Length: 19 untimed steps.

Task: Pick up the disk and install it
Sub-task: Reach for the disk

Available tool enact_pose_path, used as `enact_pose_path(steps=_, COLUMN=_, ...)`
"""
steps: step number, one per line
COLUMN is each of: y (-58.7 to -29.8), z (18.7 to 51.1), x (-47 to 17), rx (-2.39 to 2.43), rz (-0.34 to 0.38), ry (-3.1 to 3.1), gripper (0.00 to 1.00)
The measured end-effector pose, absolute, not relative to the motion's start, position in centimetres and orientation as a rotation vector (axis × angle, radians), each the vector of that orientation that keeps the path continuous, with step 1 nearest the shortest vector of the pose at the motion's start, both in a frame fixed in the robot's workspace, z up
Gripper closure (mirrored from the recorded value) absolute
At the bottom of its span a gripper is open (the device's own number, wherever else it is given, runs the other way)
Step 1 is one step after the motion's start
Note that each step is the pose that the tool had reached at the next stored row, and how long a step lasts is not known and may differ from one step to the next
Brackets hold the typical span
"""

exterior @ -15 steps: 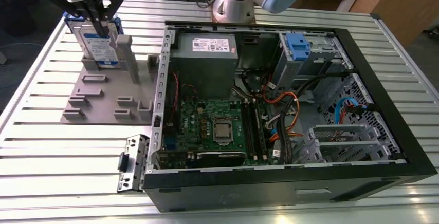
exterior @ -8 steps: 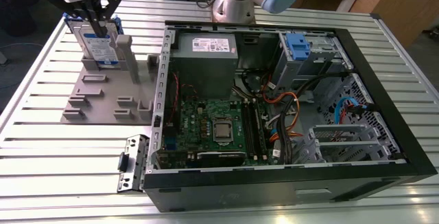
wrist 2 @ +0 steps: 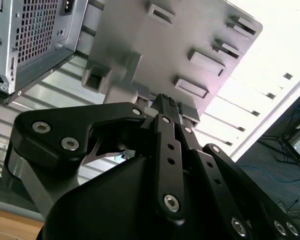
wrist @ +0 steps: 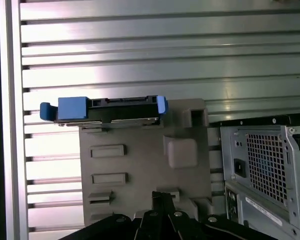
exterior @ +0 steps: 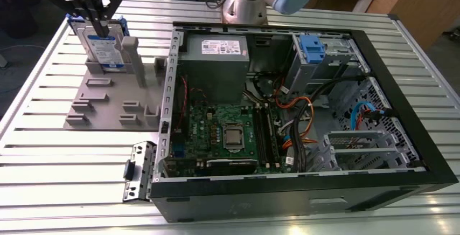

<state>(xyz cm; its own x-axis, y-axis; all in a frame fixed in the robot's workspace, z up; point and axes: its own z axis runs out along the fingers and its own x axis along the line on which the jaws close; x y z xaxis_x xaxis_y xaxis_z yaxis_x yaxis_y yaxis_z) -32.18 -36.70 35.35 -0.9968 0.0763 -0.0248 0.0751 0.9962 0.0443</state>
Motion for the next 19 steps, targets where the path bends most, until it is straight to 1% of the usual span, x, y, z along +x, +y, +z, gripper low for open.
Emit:
enact_pose_path(steps=5, y=-35.5, z=35.1, x=-33.1, rx=0.118, rz=0.058, ry=3.112, gripper=0.9)
enact_pose_path(steps=12, y=-33.7, z=34.8, x=-34.4, rx=0.117, rz=0.019, ry=3.11, gripper=0.9)
enact_pose_path(steps=19, y=-33.0, z=34.5, x=-34.9, rx=0.117, rz=0.0, ry=3.11, gripper=0.9)
